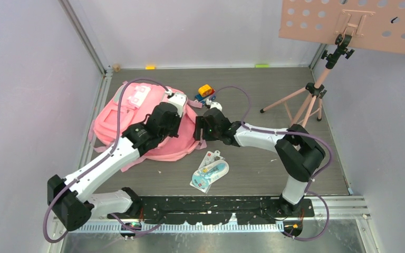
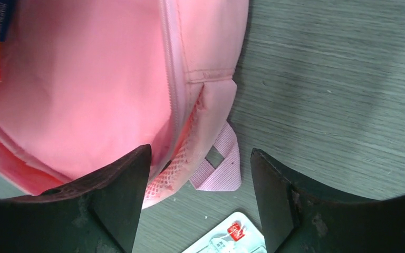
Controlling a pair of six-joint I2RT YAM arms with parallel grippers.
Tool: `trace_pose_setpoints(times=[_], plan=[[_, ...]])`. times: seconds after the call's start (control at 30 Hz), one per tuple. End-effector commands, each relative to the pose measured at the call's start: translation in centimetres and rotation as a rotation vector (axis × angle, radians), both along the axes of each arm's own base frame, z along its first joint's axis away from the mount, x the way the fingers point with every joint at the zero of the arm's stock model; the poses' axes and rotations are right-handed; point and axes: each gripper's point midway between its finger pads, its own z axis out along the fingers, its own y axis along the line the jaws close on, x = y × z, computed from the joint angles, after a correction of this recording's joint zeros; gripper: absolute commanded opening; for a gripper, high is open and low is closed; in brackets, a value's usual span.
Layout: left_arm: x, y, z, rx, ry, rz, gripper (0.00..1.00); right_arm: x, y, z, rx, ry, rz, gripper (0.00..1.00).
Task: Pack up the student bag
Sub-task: Place the book in the student bag.
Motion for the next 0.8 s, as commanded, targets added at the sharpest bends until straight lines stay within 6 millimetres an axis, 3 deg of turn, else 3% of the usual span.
trace_pose_setpoints(times=[0.0,0.03,0.13,0.27,0.37,0.5,0.63,0.67,0.7,0.73,0.77], plan=[[1.8,-2.8,2.6,-0.178,-0.064,0.020,0.00,1.5,-0.5,-0.1,-0.039,-0.045,-0.032,0.71],[2.1,-3.0,2.5,-0.185,-0.069,0.025,0.00,1.6,-0.5,-0.5,-0.044,-0.043,-0.027,0.69],[2.9,-3.8,2.0,-0.199,-0.069,0.028,0.00,2.9,-0.7,-0.7,-0.023,-0.056,-0.033,0.41],[3.7,-5.6,0.5,-0.183,-0.018,-0.014,0.00,5.3,-2.0,-0.6,0.047,-0.039,-0.069,0.15],[4.5,-7.6,-0.9,-0.204,0.017,-0.051,0.00,7.4,-3.8,-0.2,0.098,-0.027,-0.102,0.02],[5.9,-10.2,-2.0,-0.240,0.041,-0.088,0.00,9.8,-5.6,0.1,0.107,-0.026,-0.120,0.00],[7.4,-11.8,-2.9,-0.232,0.052,-0.096,0.00,10.8,-7.0,0.3,0.088,-0.023,-0.125,0.00],[7.6,-11.9,-2.9,-0.228,0.053,-0.097,0.05,10.9,-7.2,0.8,0.079,-0.037,-0.118,0.00],[7.7,-12.0,-2.8,-0.223,0.051,-0.099,0.15,10.7,-7.5,1.3,0.068,-0.043,-0.116,0.00],[7.7,-12.0,-2.6,-0.224,0.047,-0.103,0.29,10.7,-7.6,1.6,0.059,-0.054,-0.107,0.01],[7.6,-11.9,-2.3,-0.227,0.040,-0.107,0.47,10.2,-8.1,1.9,0.039,-0.045,-0.108,0.08]])
